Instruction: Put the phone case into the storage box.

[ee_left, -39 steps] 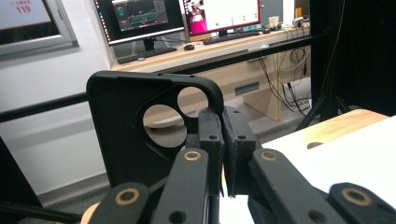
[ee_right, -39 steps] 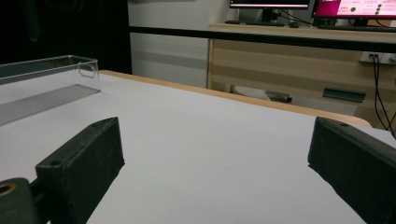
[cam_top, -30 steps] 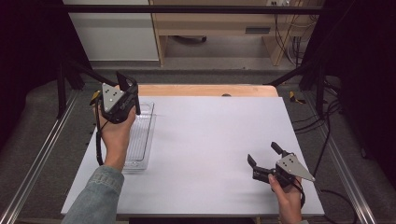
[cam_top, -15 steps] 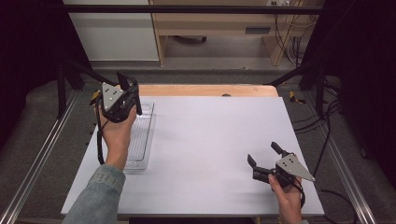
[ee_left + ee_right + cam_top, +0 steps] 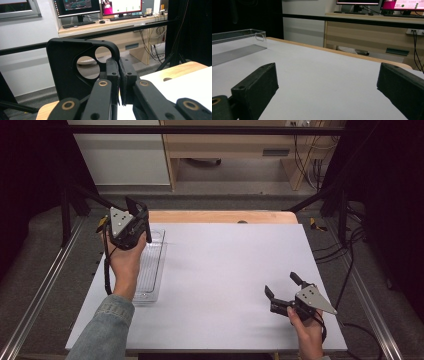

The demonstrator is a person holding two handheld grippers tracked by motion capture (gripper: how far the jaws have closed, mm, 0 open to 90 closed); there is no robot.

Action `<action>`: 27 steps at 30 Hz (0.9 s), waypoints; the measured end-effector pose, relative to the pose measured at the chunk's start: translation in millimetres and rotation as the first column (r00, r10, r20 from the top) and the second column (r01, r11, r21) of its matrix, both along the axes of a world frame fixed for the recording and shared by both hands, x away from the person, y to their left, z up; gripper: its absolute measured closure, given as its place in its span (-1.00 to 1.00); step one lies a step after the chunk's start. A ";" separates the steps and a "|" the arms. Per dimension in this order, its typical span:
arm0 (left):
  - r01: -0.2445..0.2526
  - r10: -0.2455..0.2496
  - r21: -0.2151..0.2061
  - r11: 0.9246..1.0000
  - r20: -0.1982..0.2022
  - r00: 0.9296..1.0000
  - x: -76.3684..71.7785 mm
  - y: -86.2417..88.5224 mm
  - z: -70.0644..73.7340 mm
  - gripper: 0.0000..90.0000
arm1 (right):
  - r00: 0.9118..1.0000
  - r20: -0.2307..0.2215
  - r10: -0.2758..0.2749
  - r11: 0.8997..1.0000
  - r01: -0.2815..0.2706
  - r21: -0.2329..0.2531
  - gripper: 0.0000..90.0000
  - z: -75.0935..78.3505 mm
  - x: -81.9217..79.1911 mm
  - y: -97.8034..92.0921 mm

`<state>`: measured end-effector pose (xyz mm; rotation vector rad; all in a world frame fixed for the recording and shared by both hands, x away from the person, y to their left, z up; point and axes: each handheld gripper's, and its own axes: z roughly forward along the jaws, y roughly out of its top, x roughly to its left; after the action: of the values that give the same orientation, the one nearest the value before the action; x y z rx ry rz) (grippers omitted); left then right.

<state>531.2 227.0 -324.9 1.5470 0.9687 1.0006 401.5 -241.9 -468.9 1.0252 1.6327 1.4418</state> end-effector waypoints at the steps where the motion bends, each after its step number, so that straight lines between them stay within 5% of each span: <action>1: -0.002 0.002 -0.003 1.000 -0.002 1.000 0.6 0.7 0.0 0.93 | 1.000 0.000 0.001 1.000 -0.001 0.001 -0.92 0.1 -0.1 0.2; 6: -0.016 0.015 -0.049 0.999 -0.018 1.000 4.5 6.4 -0.6 0.93 | 1.000 0.000 0.005 1.000 -0.005 0.005 -0.92 0.1 -0.2 1.5; 27: -0.025 0.023 -0.069 0.997 -0.032 0.999 13.7 6.5 1.2 0.93 | 0.999 0.026 0.038 0.999 -0.038 0.014 -0.93 1.0 -1.4 4.9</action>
<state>544.8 233.5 -323.7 1.5005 1.0357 0.9525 400.1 -236.9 -468.0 0.9848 1.6333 1.4883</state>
